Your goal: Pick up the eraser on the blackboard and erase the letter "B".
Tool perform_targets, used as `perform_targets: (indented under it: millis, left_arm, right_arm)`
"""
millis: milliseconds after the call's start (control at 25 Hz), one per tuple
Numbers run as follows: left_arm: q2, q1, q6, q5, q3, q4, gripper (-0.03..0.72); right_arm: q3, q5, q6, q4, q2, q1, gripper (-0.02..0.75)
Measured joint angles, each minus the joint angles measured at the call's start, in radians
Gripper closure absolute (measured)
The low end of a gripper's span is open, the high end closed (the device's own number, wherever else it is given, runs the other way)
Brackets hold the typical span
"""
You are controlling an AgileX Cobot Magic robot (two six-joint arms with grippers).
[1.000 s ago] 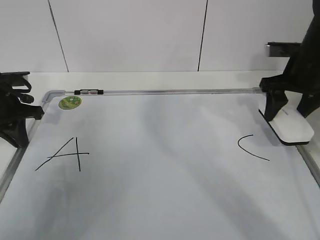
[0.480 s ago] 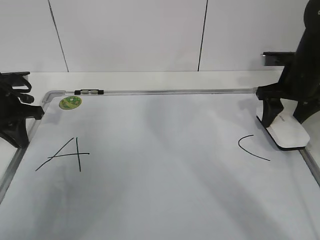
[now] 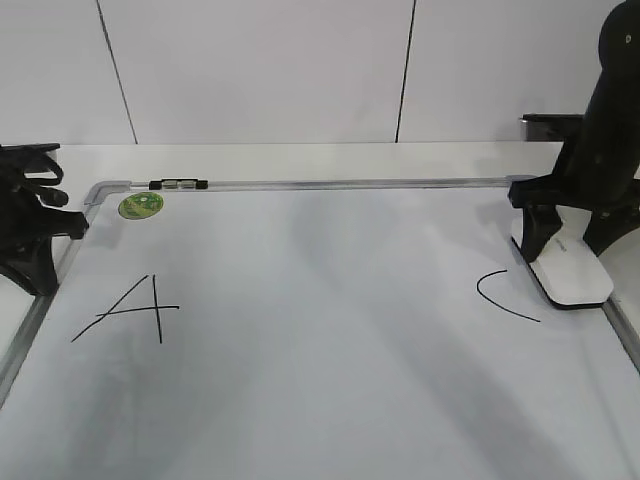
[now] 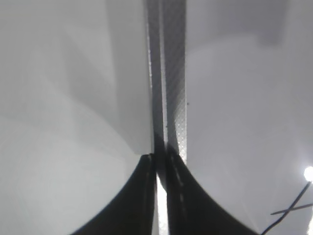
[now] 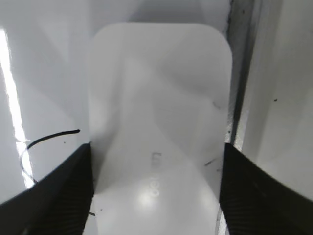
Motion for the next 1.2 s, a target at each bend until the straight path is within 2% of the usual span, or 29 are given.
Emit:
perform_targets:
  millis: [800,1200]
  left_arm:
    - [0.0,0.0,0.0,0.001,0.0,-0.002,0.659]
    - [0.0,0.0,0.0,0.002,0.0,-0.002,0.659]
  right_arm:
    - [0.0,0.009,0.007,0.0,0.005,0.0,0.17]
    - [-0.022,0.03,0.014,-0.002,0.019,0.0,0.137]
